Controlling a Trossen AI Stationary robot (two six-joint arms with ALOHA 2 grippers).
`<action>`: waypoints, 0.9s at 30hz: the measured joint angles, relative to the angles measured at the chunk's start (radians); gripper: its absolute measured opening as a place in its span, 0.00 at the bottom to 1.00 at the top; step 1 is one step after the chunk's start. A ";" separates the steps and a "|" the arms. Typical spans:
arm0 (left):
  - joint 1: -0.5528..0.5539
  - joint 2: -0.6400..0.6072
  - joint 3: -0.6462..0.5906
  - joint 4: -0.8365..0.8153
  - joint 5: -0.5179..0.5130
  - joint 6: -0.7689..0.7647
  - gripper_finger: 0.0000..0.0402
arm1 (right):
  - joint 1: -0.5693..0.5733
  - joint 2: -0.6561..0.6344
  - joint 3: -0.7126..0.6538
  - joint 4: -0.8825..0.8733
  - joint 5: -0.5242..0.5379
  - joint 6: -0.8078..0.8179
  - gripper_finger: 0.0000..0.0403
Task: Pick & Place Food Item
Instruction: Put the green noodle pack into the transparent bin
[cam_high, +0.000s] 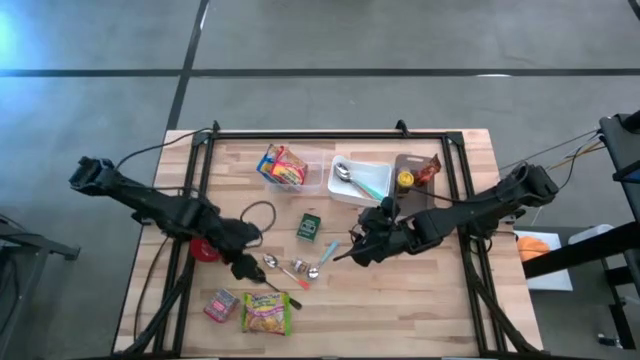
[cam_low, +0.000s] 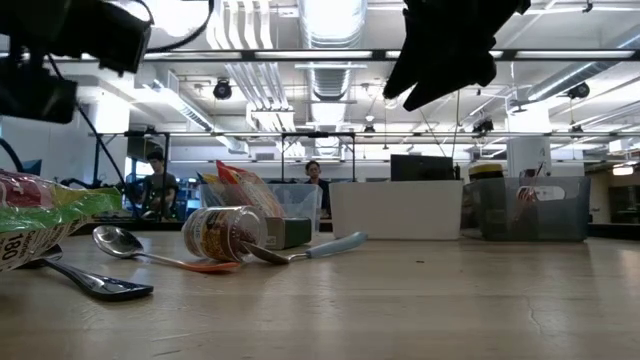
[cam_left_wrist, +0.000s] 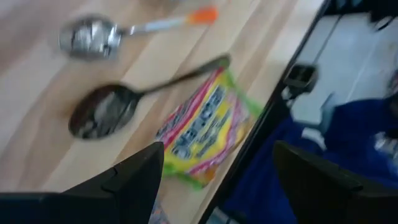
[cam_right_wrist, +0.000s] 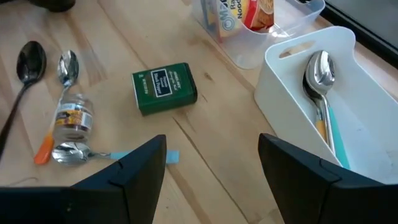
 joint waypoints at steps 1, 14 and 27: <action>-0.010 0.018 0.000 -0.006 0.014 -0.006 0.76 | 0.002 0.000 0.000 0.001 0.000 0.009 0.63; -0.142 0.209 -0.001 -0.020 0.090 -0.041 0.76 | 0.034 0.003 -0.001 0.004 -0.018 0.068 0.63; -0.147 0.317 -0.001 0.037 0.092 -0.006 0.76 | 0.055 0.003 -0.007 0.003 -0.018 0.084 0.63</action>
